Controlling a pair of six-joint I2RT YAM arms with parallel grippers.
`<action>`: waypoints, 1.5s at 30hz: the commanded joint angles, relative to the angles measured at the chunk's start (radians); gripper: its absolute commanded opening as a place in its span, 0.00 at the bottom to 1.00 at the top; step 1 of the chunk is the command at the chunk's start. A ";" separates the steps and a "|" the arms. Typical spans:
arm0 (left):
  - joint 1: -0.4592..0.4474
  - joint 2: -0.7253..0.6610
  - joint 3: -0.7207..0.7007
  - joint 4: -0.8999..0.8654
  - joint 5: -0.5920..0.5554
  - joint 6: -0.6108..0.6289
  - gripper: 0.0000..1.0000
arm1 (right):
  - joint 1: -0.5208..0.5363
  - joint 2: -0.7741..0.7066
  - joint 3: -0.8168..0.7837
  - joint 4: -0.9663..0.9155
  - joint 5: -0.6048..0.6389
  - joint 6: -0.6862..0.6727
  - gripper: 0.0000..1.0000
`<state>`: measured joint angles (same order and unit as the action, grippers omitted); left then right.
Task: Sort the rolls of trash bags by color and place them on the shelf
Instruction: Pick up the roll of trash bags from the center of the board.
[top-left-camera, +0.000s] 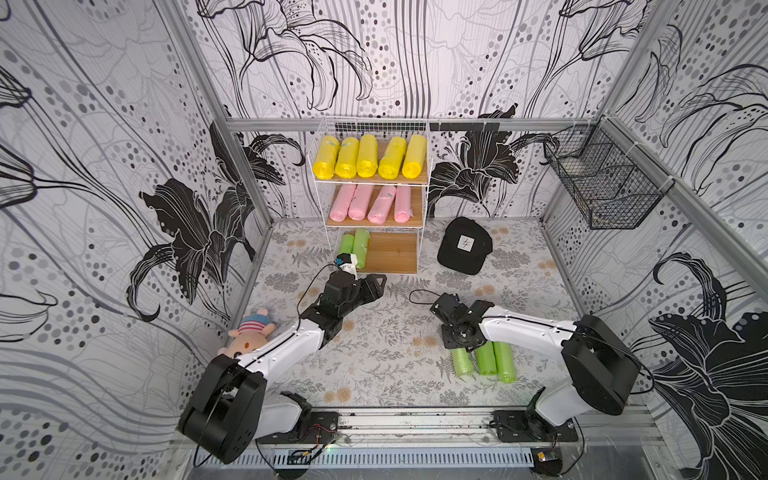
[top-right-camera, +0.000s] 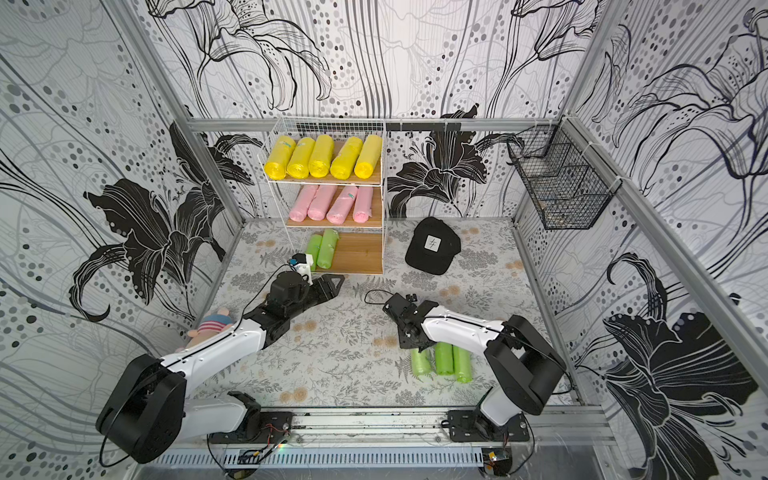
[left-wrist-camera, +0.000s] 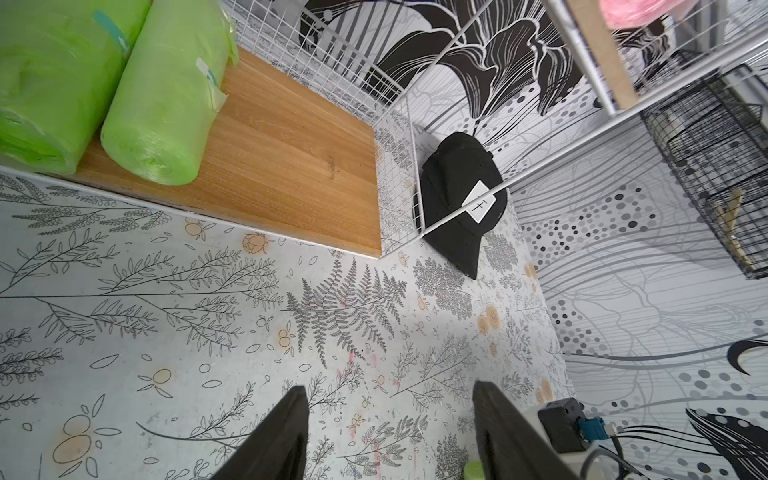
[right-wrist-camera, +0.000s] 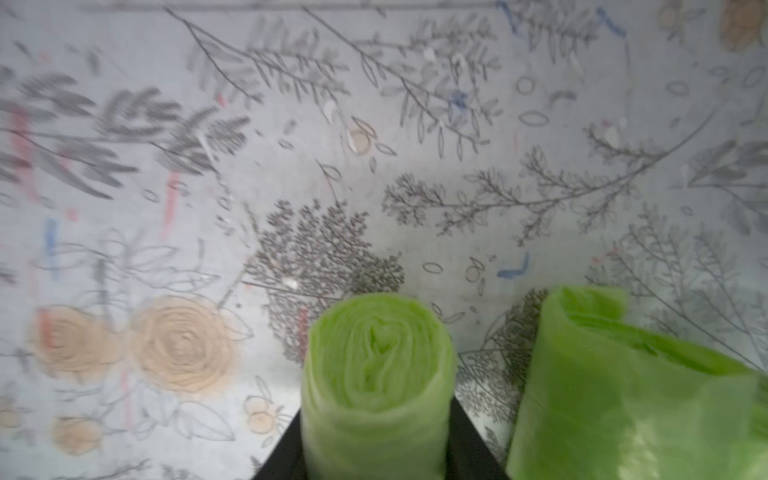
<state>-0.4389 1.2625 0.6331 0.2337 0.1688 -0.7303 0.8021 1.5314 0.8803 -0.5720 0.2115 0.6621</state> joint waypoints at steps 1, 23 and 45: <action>-0.006 -0.052 -0.038 0.089 0.034 -0.044 0.66 | -0.035 -0.120 -0.015 0.185 -0.027 0.040 0.38; -0.105 0.180 -0.185 0.888 0.194 -0.537 0.80 | -0.072 -0.175 0.000 0.946 0.083 0.591 0.35; -0.142 0.338 -0.148 1.088 0.103 -0.645 0.53 | -0.072 -0.042 0.006 1.125 -0.055 0.795 0.35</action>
<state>-0.5777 1.5894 0.4816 1.2247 0.2996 -1.3701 0.7284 1.4845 0.8566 0.4957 0.1825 1.4292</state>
